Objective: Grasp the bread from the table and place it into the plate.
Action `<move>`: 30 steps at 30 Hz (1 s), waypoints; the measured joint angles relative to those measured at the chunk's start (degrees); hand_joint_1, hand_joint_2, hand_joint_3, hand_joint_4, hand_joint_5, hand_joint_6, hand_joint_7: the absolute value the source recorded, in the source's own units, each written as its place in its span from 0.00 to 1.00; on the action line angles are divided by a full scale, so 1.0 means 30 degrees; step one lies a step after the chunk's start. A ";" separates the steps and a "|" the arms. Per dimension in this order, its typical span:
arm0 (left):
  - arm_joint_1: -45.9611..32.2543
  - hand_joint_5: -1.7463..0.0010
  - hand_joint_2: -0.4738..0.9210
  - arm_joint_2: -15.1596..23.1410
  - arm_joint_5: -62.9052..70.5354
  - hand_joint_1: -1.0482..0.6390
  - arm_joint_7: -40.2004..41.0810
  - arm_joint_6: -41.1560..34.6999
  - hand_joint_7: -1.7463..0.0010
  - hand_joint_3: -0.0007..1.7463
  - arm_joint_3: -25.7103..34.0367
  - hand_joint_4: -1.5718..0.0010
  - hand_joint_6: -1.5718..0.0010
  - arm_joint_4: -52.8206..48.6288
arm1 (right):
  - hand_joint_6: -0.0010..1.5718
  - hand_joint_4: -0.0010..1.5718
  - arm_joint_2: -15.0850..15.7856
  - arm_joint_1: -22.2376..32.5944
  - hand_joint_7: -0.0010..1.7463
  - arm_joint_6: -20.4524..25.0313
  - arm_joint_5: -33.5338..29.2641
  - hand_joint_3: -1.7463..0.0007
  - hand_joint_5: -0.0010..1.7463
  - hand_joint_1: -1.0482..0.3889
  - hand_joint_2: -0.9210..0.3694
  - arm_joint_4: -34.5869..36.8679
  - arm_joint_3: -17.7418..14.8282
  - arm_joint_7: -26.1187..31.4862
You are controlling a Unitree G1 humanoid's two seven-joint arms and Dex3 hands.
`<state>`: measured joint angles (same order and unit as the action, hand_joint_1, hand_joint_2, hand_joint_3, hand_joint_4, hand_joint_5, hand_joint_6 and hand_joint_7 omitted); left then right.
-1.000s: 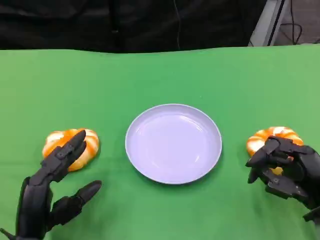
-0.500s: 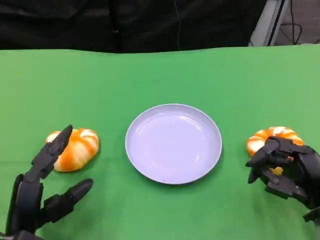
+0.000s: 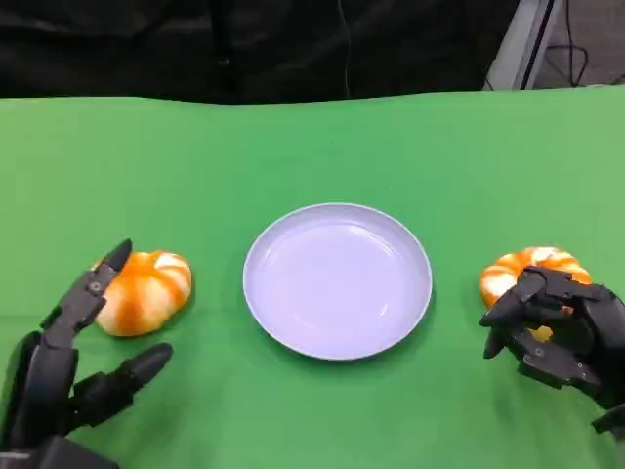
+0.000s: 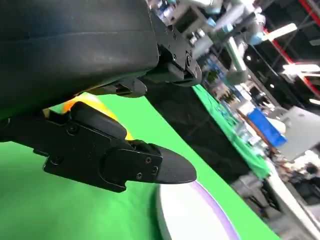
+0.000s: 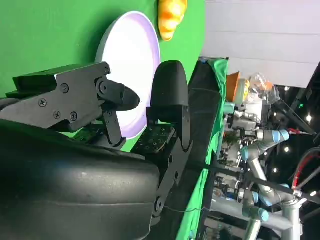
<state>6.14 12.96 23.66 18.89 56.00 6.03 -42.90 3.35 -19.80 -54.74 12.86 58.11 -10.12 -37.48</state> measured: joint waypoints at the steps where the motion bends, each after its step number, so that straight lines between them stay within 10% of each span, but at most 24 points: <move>1: 0.0000 1.00 1.00 0.0037 0.0136 0.21 0.0163 -0.0026 1.00 0.16 -0.0068 0.78 0.80 0.0037 | 0.56 0.52 0.0000 0.0000 0.58 0.0000 -0.0002 0.66 0.83 0.79 0.04 0.0000 0.0003 0.0000; 30: 0.0778 1.00 1.00 0.2404 0.4323 0.19 0.3360 -0.5841 0.99 0.16 -0.3361 0.84 0.74 0.1741 | 0.55 0.51 0.0000 0.0002 0.60 -0.0069 -0.0282 0.64 0.84 0.78 0.05 0.0007 0.0052 0.0298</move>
<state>8.48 20.17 36.63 28.97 38.48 -4.05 -37.68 3.35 -19.79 -54.94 12.01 58.13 -9.96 -36.59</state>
